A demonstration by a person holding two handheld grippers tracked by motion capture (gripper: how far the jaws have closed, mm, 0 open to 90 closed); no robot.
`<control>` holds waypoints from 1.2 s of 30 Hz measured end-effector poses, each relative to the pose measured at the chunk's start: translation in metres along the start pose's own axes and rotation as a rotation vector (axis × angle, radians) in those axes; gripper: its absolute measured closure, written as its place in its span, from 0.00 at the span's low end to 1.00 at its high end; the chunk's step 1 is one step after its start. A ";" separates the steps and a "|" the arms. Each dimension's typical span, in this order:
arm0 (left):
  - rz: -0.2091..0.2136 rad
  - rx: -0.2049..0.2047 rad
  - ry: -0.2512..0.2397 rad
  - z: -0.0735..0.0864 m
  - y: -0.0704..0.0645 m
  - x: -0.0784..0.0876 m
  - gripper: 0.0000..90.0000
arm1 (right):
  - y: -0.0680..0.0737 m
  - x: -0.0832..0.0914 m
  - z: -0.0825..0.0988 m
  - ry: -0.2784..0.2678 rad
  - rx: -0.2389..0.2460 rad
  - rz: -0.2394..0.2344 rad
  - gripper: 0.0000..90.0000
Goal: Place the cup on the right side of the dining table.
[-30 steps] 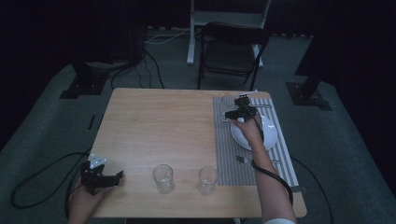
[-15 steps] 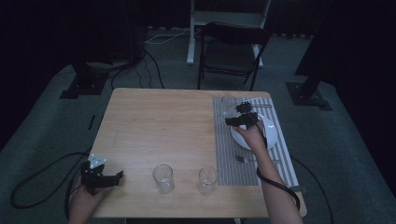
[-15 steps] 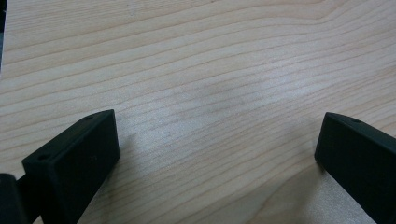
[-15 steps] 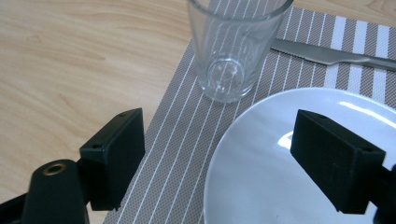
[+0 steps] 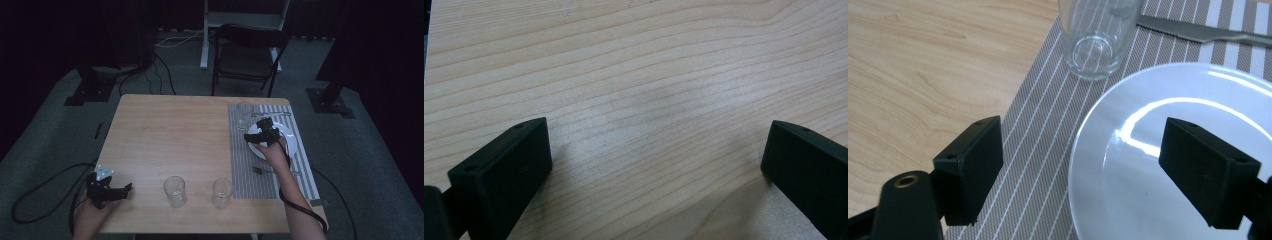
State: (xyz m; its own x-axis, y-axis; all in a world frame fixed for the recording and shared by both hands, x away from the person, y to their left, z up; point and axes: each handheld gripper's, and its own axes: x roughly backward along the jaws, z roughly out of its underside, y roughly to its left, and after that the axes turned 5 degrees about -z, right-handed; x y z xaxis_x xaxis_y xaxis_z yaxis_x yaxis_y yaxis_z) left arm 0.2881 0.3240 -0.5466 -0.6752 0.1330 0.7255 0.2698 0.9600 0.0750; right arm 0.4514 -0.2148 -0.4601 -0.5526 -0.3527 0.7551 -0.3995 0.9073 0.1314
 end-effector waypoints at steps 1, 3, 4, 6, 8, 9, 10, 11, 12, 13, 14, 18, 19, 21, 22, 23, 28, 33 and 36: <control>0.000 0.000 0.000 0.000 0.000 0.000 0.00 | 0.000 0.001 0.002 0.000 0.003 -0.006 0.19; -0.001 0.000 0.001 0.000 0.000 0.000 0.00 | 0.000 0.002 0.004 -0.002 -0.001 -0.009 0.20; 0.000 0.000 0.000 0.000 0.000 0.000 0.00 | 0.000 0.003 0.007 -0.006 -0.001 -0.011 0.20; 0.000 0.000 0.000 0.000 0.000 0.000 0.00 | 0.001 0.007 0.013 -0.013 0.004 -0.020 0.20; 0.000 0.000 0.000 0.000 0.000 0.000 0.00 | 0.002 0.011 0.018 -0.016 0.009 -0.014 0.20; 0.000 0.000 0.000 0.000 0.000 0.000 0.00 | 0.003 0.012 0.020 -0.020 0.014 -0.015 0.20; 0.000 0.000 0.000 0.000 0.000 0.000 0.00 | 0.003 0.014 0.022 -0.023 0.013 -0.007 0.20; 0.000 0.001 0.000 0.000 0.000 0.000 0.00 | 0.003 0.015 0.025 -0.026 0.014 -0.006 0.20; 0.000 0.000 0.000 0.000 0.000 0.000 0.00 | 0.002 0.015 0.027 -0.023 0.008 -0.017 0.20; 0.000 0.000 0.000 0.000 0.000 0.000 0.00 | 0.002 0.016 0.030 -0.026 -0.002 -0.018 0.20; 0.000 0.000 0.000 0.000 0.000 0.000 0.00 | 0.001 0.017 0.033 -0.029 -0.003 -0.018 0.20; 0.000 0.000 0.000 0.000 0.000 0.000 0.00 | 0.000 0.021 0.045 -0.037 -0.008 -0.009 0.20; 0.000 0.000 0.000 0.000 0.000 0.000 0.00 | -0.001 0.022 0.048 -0.044 -0.014 -0.013 0.20; 0.000 0.000 0.000 0.000 0.000 0.000 0.00 | -0.001 0.025 0.053 -0.046 -0.009 -0.004 0.20; 0.000 0.000 0.000 0.000 0.000 0.000 0.00 | -0.002 0.026 0.056 -0.044 -0.006 -0.006 0.20; 0.000 0.000 0.000 0.000 0.000 0.000 0.00 | -0.002 0.027 0.059 -0.047 -0.008 0.000 0.20; 0.000 0.000 0.000 0.000 0.000 0.000 0.00 | -0.004 0.035 0.073 -0.064 -0.028 0.011 0.20; 0.000 0.000 0.000 0.000 0.000 0.000 0.00 | -0.005 0.043 0.089 -0.074 -0.043 0.023 0.20; 0.000 0.000 0.000 0.000 0.000 0.000 0.00 | -0.007 0.047 0.099 -0.074 -0.055 0.022 0.20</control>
State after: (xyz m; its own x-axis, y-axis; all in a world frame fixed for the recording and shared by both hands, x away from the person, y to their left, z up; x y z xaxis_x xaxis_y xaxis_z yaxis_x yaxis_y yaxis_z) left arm 0.2881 0.3240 -0.5466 -0.6753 0.1331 0.7254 0.2695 0.9601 0.0747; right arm 0.3559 -0.2601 -0.4889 -0.6143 -0.3471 0.7087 -0.3470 0.9254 0.1525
